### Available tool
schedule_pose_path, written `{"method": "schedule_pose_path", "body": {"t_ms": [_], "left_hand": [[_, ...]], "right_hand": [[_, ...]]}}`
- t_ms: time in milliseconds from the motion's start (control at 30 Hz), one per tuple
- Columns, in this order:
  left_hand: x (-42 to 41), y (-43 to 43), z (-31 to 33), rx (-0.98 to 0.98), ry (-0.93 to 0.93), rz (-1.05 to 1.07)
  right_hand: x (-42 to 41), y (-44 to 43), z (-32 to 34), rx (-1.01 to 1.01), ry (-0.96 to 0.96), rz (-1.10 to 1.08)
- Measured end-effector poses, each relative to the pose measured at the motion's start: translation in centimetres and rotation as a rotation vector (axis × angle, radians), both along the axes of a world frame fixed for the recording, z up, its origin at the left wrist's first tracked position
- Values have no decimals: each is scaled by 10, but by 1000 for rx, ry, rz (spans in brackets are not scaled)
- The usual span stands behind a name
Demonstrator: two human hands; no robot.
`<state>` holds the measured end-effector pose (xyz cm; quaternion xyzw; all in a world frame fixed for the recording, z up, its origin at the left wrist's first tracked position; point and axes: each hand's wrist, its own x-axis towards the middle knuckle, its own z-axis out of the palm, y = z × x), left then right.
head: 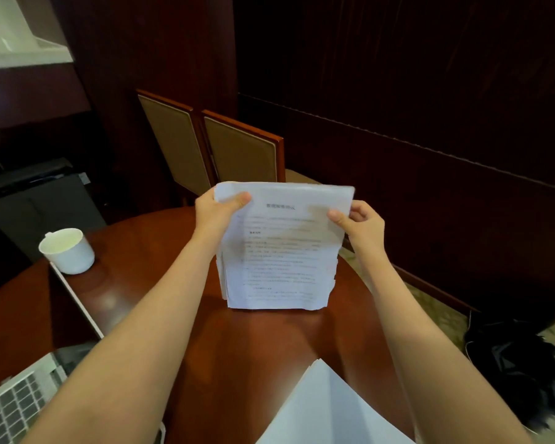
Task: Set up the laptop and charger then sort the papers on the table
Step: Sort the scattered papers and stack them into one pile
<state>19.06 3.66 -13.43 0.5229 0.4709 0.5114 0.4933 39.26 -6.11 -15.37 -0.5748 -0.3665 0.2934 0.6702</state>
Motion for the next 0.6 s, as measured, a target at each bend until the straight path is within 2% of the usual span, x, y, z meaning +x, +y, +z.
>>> {"method": "schedule_pose_path", "body": {"t_ms": [133,200,300,367,500,567,600], "left_hand": [[-10,3,-5,-136,-275,10],[-11,2,-9,-187,-333,4],[-9,-3,-20,-251,-367,41],[-12,-7,-30,-292,-444,25],[-16,-12,-47,-291,-507,-93],[-17,-16,-54,-307,-512,-134],[-19,-16,-58,-329,-458,-131]], "right_hand": [[8,-15,-35,-223,-8,-35],[12,-23,-57,-309,145,-95],[16,-36,-83,-311,472,-211],[16,-46,-99,-351,593,-208],[7,-50,-104,-237,578,96],[7,-46,-94,-101,604,65],[10,-44,-90,-86,603,-3]]}}
